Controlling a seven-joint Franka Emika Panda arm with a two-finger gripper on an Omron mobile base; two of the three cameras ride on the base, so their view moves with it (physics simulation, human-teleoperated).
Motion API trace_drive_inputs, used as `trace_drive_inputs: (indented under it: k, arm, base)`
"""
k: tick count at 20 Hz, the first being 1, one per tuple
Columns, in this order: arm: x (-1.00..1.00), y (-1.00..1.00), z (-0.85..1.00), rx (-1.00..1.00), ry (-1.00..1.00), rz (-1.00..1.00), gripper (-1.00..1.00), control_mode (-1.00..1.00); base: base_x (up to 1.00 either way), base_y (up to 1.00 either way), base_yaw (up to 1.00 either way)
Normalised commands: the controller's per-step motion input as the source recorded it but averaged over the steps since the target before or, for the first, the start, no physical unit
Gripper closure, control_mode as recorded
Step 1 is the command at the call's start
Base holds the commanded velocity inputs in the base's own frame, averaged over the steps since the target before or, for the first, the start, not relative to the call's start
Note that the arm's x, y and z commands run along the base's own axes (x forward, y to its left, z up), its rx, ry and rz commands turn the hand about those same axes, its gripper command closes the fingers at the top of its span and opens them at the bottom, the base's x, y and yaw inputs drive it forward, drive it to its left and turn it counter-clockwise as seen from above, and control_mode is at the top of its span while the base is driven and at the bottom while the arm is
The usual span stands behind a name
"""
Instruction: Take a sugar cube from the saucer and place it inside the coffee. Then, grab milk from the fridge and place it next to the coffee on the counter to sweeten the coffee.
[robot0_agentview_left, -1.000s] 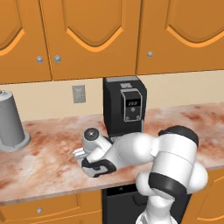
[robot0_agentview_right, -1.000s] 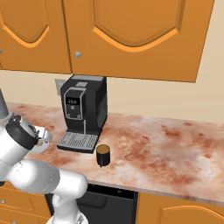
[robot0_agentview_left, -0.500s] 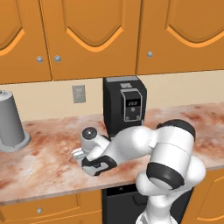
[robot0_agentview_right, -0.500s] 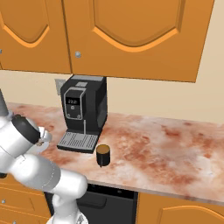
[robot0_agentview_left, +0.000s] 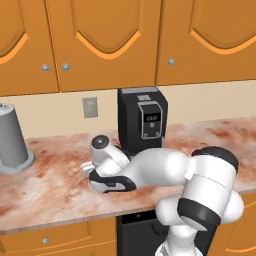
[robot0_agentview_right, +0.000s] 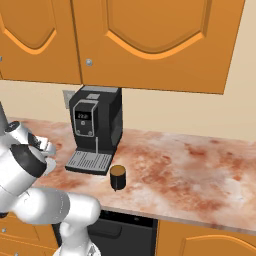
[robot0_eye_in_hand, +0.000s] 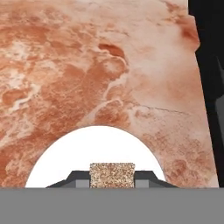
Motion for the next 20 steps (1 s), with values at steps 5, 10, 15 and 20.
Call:
trace_drive_inputs:
  k: [5,10,15,20]
  arm:
    - [-0.10,-0.38,0.64,0.00,-0.05,0.00,1.00,-1.00]
    - [-0.46,-0.51,0.50,0.00,-0.07,0.00,1.00,-1.00]
    - [-0.32,-0.65,0.38,0.00,-0.05,0.00,1.00,-1.00]
    - [-0.15,-0.89,0.13,0.00,0.00,0.00,1.00,-1.00]
  base:
    - [0.00,0.00,0.00]
    - [0.00,0.00,0.00]
    - [0.00,0.00,0.00]
    - [0.00,0.00,0.00]
